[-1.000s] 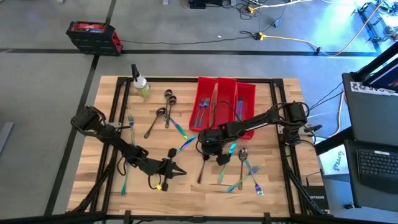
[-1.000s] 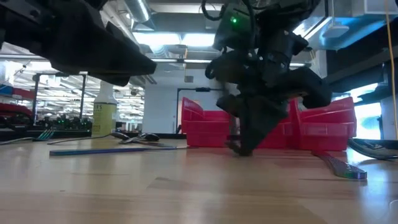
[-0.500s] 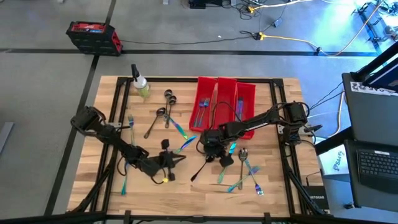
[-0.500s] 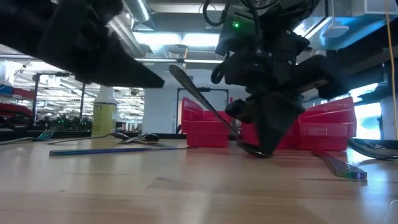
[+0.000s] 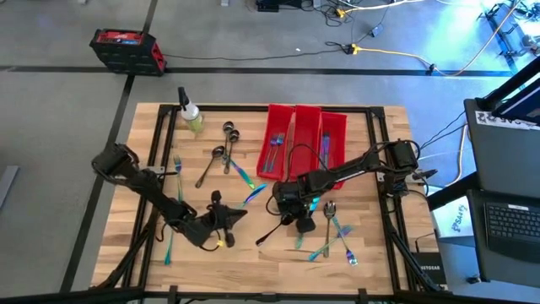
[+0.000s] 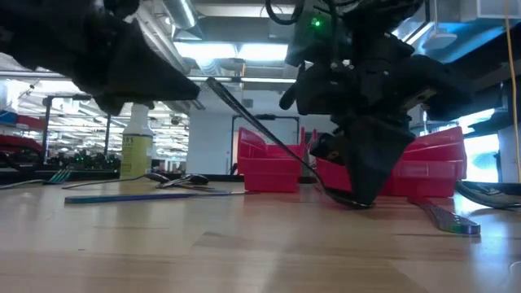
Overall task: Sort silverware
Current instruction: Put the black spoon into the middle red silverware bin
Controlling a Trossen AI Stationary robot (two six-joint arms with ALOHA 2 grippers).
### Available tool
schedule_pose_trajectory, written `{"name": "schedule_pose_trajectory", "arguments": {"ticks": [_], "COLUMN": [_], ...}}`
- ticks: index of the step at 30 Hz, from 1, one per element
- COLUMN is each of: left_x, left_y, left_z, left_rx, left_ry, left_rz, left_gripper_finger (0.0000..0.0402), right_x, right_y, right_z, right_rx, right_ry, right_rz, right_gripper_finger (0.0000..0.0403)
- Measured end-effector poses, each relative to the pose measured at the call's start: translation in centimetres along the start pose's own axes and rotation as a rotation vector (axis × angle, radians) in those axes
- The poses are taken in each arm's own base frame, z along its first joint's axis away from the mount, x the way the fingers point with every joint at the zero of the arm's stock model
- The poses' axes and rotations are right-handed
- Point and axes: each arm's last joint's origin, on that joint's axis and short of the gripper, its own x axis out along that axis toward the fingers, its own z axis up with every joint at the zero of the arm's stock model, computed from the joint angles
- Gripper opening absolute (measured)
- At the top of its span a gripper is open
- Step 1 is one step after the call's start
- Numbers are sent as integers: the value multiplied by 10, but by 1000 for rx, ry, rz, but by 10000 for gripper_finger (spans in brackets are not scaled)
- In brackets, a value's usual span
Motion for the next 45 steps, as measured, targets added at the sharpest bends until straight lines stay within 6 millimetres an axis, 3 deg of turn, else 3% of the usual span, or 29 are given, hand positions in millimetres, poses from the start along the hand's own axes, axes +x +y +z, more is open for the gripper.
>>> {"name": "schedule_pose_trajectory", "arguments": {"ticks": [14, 29, 34, 45], "left_x": [-25, -33, -33, -33], "left_y": [-2, -2, -1, -1], "left_z": [1, -6, -7, -7], "left_rx": [10, 45, 57, 116], "left_ry": [31, 59, 64, 63], "left_rz": [-5, -8, -3, -5], "left_gripper_finger": [0, 0, 0, 0], "right_x": [0, -17, -22, -20], "right_y": [-1, 8, 13, 22], "right_z": [11, 24, 32, 33], "right_rx": [253, 235, 87, -731], "right_ry": [-123, -176, -196, -153], "right_rz": [-110, -100, -83, -142], "right_gripper_finger": [0, 0, 0, 0]}}
